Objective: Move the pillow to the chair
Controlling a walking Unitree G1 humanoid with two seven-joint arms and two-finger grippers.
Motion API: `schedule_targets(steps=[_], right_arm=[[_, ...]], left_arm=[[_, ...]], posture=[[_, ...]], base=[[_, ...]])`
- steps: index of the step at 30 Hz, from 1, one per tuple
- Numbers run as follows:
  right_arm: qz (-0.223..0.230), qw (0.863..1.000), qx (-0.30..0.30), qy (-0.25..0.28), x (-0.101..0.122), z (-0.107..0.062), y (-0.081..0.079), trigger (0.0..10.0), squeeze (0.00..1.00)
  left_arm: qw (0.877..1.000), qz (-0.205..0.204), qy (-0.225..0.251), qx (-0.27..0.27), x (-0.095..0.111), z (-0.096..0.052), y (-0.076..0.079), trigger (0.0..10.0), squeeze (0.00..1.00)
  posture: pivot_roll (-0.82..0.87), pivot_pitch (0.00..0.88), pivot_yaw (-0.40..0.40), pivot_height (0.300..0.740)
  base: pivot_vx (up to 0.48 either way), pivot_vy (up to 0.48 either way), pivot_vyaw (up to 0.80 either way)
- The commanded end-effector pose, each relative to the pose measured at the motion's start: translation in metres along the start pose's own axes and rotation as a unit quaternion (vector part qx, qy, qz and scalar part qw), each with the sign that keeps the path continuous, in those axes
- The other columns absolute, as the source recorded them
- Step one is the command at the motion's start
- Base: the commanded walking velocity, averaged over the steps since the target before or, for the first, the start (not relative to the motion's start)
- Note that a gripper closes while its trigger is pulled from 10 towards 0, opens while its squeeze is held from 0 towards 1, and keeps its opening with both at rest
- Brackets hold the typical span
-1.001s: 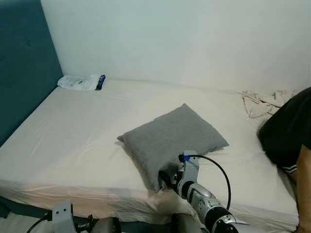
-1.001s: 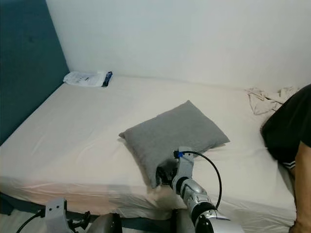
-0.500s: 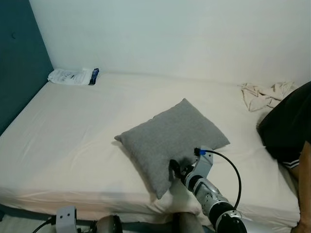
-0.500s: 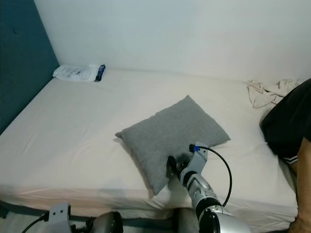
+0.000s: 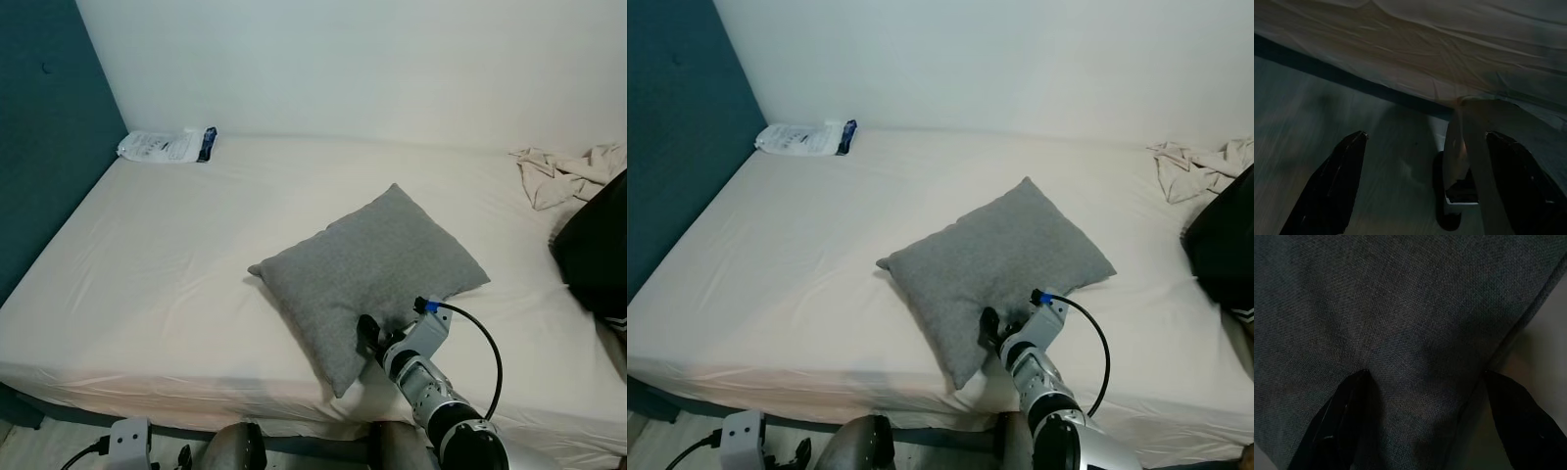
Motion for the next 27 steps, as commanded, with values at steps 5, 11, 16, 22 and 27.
schedule_targets(steps=[5, 11, 16, 22, 27], right_arm=[[-0.036, 0.999, -0.016, -0.033, -0.011, 0.000, 0.000, 10.0, 0.00], [-0.097, 0.995, -0.008, -0.024, 0.001, 0.005, -0.012, 7.6, 0.00], [-0.116, 0.993, 0.017, -0.020, 0.005, 0.007, -0.025, 0.0, 0.00], [-0.103, 0.994, 0.020, -0.024, 0.003, 0.007, -0.028, 0.0, 0.00], [-0.104, 0.994, 0.025, -0.024, 0.002, 0.007, -0.031, 0.0, 0.00]], left_arm=[[1.000, 0.014, 0.000, 0.001, -0.003, -0.004, -0.005, 10.0, 0.00], [1.000, 0.014, -0.007, 0.000, -0.007, -0.005, -0.004, 10.0, 0.00], [1.000, 0.011, -0.009, 0.000, -0.008, -0.005, -0.002, 10.0, 0.00], [1.000, 0.008, -0.011, -0.002, -0.009, -0.003, 0.003, 10.0, 0.00], [1.000, 0.007, -0.012, -0.002, -0.008, -0.002, 0.003, 10.0, 0.00]], posture=[[0.14, 0.159, -0.006, 0.610], [0.14, 0.158, -0.012, 0.610], [0.13, 0.160, -0.024, 0.610], [0.12, 0.147, -0.039, 0.610], [0.12, 0.136, -0.037, 0.610]], base=[[0.000, 0.000, 0.00], [0.000, 0.000, 0.00], [0.000, 0.000, 0.00], [0.000, 0.000, 0.00], [0.000, 0.000, 0.00]])
Point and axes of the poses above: a point about 5 cm out from each wrist's last joint towards the gripper, its own z axis pointing out of the wrist towards the gripper, its own x axis along the axis of the wrist's last joint, y = z × x, the point moved 6 cm from there along z, pointing out of the wrist towards the gripper, and after that the axes turned 4 degrees about -z, right-handed, at the moved point
